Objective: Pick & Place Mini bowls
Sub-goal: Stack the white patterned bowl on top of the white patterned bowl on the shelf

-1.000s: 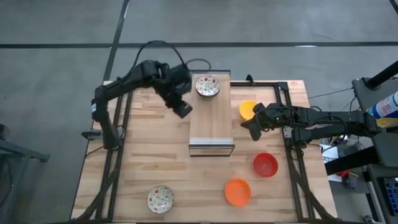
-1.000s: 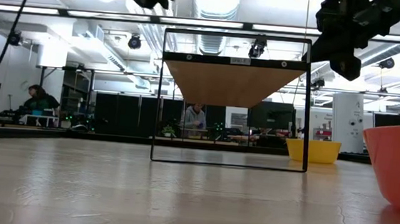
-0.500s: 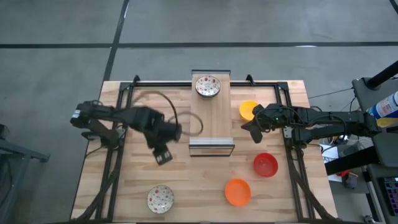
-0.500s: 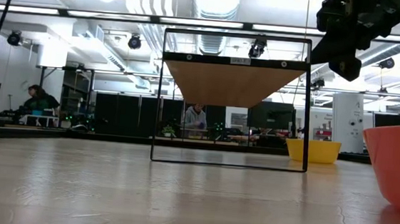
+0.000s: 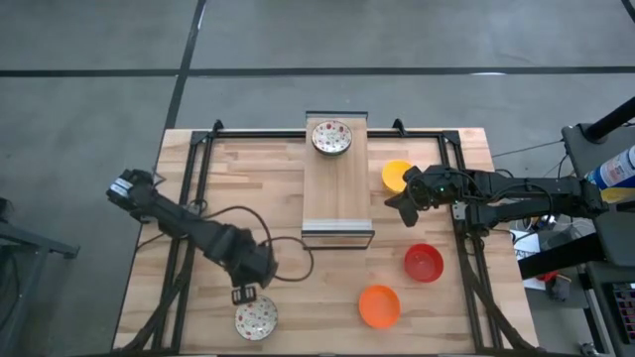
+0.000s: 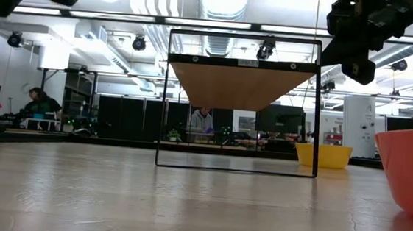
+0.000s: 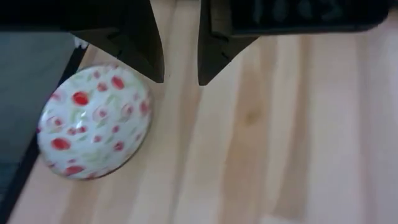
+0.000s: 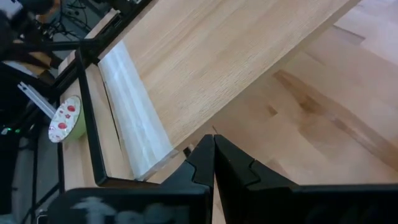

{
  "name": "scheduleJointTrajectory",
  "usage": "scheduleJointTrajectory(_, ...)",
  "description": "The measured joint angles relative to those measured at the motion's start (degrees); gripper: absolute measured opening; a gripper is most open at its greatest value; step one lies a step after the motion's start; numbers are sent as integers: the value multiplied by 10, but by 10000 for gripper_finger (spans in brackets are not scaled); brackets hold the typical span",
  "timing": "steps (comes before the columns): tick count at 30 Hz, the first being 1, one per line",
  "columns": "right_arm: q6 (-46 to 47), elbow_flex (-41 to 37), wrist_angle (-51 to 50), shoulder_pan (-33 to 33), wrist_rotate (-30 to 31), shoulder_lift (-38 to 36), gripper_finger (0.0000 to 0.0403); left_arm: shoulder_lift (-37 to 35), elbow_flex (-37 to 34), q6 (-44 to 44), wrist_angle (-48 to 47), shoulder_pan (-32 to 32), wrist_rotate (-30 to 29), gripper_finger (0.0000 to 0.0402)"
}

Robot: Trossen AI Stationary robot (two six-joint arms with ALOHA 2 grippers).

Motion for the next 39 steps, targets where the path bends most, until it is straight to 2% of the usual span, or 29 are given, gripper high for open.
scheduleJointTrajectory(5, 29, 0, 0, 0, 1, 0, 9, 0, -63, -4, 121, -12, 44, 90)
scheduleJointTrajectory(17, 43, 0, 3, 0, 15, 0, 9, -1, -161, -1, 235, -18, 114, 90)
scheduleJointTrajectory(24, 44, 0, 3, 0, 15, 0, 9, -1, -166, -9, 260, -18, 114, 90)
scheduleJointTrajectory(33, 42, 0, 3, 0, 16, 0, 9, 0, -170, -10, 276, -18, 86, 90)
scheduleJointTrajectory(39, 40, 0, 3, 0, 17, 0, 9, 1, -203, -28, 322, -18, 94, 90)
